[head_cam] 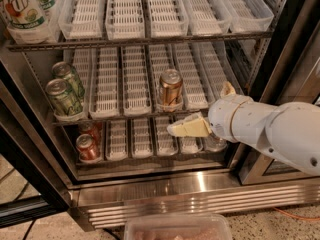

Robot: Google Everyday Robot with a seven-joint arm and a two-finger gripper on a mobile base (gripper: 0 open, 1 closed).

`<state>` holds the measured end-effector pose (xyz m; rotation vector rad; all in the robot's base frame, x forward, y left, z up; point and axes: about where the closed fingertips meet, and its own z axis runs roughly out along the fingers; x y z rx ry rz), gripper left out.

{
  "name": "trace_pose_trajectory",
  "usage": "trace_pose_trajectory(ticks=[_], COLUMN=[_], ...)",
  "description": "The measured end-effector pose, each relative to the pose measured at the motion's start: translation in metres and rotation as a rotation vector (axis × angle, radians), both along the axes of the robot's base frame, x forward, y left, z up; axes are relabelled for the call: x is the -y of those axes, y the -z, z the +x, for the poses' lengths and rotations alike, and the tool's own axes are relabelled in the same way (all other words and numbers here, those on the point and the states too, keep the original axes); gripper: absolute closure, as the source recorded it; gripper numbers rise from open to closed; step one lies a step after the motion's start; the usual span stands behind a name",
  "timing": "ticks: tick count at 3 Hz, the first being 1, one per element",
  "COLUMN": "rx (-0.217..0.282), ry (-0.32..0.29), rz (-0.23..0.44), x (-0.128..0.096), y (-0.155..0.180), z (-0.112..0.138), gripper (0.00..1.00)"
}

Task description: Pick orange can from middle shelf of fridge

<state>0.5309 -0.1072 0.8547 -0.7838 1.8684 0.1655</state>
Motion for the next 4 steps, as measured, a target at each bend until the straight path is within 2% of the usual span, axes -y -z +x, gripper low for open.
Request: trace_pose_trajectory(ticks=[1, 2, 3, 4], rx=[0.057, 0.087, 0.112, 0.112], ry=[0.033, 0.053, 0.051, 0.051], rz=[0.098, 0.179, 0.256, 0.256], x=[-0.010, -0.017, -0.034, -0.034], y=[-0.011, -0.016, -0.020, -0.020], z=[0.012, 0.017, 0.016, 0.016], gripper=[0.00, 0.00, 0.00, 0.01])
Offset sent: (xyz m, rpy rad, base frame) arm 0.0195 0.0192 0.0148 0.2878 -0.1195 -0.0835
